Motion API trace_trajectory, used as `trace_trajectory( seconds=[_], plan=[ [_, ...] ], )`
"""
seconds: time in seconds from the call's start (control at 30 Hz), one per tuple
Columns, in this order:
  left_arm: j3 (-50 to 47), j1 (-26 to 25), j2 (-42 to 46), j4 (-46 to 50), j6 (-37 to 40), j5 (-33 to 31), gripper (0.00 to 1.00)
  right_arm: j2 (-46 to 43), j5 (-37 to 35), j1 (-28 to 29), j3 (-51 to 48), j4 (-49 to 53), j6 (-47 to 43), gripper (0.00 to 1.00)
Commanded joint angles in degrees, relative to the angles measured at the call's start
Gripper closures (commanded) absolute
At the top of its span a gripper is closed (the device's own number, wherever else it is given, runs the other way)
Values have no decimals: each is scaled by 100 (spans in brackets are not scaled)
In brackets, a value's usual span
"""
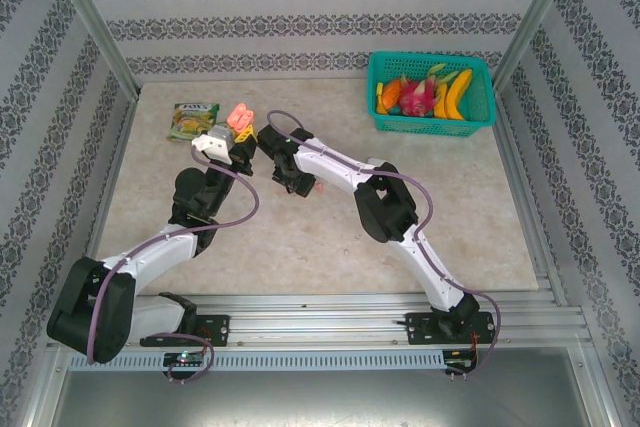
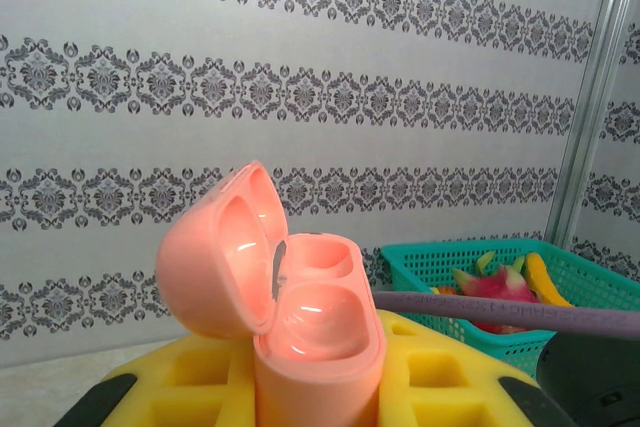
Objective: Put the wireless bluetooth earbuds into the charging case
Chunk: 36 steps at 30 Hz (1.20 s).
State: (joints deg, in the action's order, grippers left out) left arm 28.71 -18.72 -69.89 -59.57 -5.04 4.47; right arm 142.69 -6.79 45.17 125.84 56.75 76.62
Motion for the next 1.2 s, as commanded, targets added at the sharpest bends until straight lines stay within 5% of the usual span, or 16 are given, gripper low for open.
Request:
trace_trajectory(
  seconds=[0.0, 0.6, 1.17],
  plan=[
    [-75, 109, 135, -323, -93, 71, 100, 128, 103, 54, 104, 113, 170, 46],
    [-120, 175, 187, -318, -144, 75, 100, 290, 236, 22, 211, 134, -151, 57],
    [-134, 191, 371, -177, -189, 81, 100, 261, 278, -24, 415, 359, -1443, 65]
  ],
)
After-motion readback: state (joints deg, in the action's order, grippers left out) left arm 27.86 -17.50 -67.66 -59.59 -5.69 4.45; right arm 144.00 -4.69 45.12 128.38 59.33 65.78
